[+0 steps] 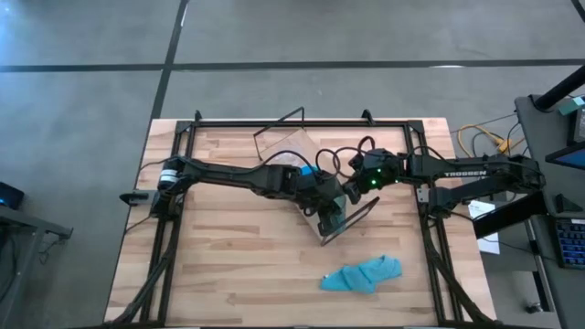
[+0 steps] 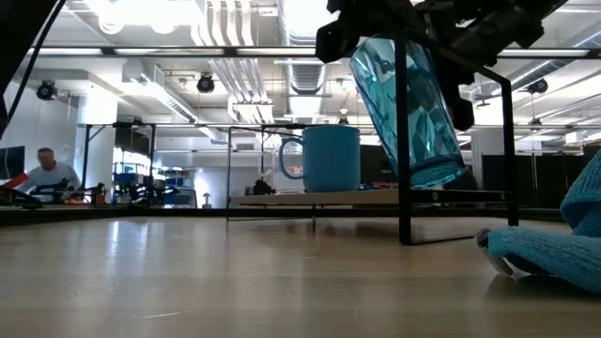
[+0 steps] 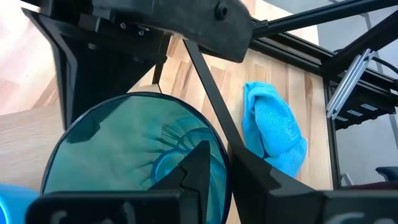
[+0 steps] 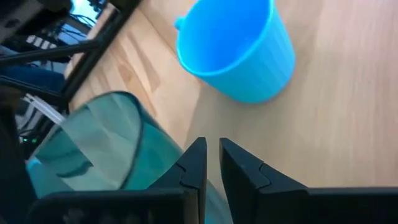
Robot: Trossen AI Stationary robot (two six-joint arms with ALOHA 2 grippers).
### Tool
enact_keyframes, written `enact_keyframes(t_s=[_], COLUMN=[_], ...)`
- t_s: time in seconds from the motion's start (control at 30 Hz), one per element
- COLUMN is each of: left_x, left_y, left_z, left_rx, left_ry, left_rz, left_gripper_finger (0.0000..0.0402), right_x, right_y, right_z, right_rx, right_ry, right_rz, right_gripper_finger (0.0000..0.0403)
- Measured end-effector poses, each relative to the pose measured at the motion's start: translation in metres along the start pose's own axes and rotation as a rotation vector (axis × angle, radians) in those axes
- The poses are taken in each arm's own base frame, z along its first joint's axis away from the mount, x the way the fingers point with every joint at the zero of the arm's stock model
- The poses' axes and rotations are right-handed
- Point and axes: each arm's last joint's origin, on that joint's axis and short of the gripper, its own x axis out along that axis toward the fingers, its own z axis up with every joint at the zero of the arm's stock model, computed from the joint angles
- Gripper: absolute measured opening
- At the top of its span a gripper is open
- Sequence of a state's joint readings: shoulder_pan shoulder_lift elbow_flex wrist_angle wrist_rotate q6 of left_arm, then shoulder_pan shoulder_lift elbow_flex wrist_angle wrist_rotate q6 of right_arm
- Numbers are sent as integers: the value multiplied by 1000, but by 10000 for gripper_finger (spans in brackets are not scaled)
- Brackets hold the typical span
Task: Stack small to large cups/mugs on shelf
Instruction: Put the blue cup on the shelf
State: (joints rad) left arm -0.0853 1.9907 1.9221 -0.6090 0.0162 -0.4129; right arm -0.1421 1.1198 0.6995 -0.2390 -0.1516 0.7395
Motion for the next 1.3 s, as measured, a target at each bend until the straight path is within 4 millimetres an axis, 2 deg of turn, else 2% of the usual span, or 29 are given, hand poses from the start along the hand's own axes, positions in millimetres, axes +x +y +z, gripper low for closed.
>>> enact_keyframes(t_s=[1.3], left_x=[-5], left_y=[-5], left_z=[7], left_rx=[3], left_ry=[-33], left_rz=[-45], left_gripper_finger=[40], right_x=[-1], right_y=[5], right_z=[8], right_rx=[-74], right_ry=[-94], right_rz=[35], right_gripper_finger=[38])
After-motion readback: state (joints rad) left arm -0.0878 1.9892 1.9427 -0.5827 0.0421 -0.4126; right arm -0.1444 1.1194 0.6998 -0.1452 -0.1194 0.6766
